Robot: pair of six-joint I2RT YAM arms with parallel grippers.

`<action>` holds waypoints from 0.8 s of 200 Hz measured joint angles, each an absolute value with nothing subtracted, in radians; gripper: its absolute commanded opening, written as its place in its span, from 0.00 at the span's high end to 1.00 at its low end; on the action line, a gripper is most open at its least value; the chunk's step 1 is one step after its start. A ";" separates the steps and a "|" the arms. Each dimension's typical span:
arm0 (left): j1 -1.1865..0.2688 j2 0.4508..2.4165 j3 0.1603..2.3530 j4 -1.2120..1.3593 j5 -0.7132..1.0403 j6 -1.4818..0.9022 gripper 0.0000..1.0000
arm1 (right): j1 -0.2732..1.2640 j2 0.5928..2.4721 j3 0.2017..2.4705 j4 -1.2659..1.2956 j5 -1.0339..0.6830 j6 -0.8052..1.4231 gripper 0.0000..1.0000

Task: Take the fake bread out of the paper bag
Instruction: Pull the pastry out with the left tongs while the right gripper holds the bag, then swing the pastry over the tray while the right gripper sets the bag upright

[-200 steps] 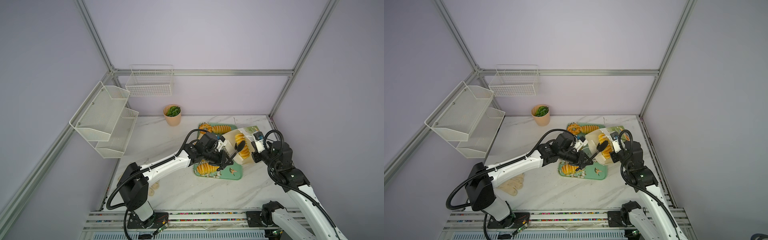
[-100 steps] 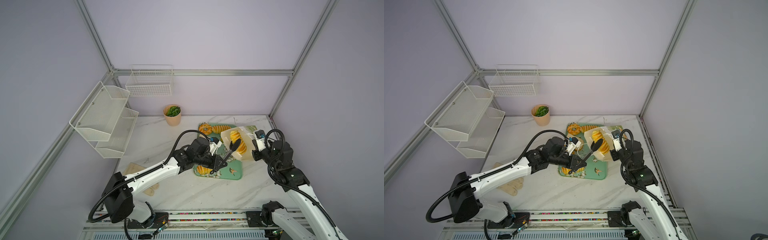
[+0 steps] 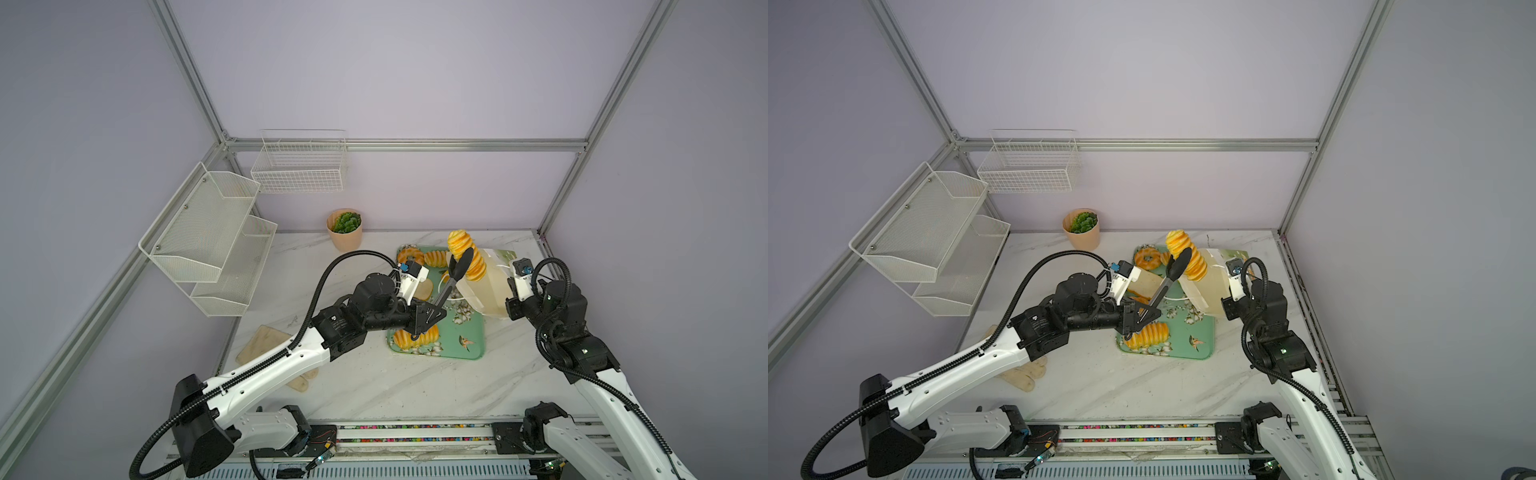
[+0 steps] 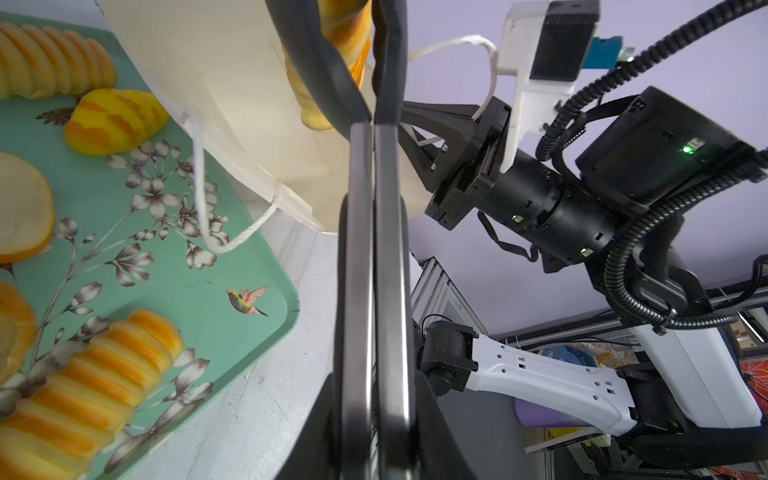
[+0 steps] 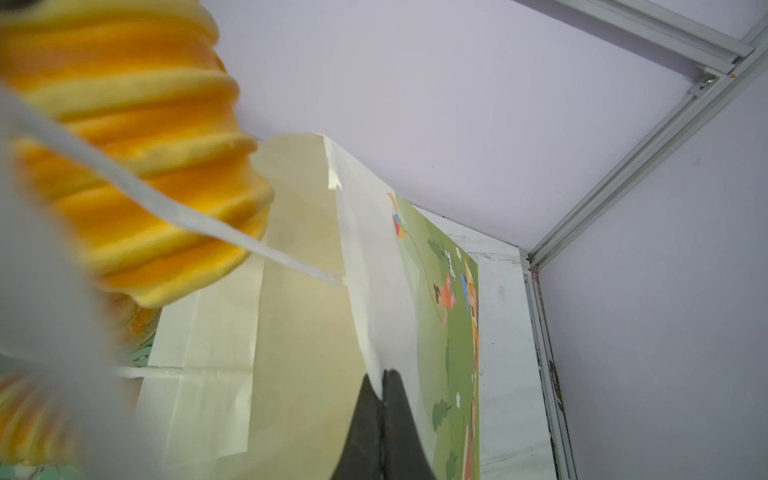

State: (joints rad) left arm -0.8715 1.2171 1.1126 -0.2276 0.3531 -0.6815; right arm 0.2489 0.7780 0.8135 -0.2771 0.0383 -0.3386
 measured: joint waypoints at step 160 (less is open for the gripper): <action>-0.760 0.945 1.036 -0.383 0.041 -0.682 1.00 | 0.205 1.253 1.277 -0.283 0.138 -0.082 1.00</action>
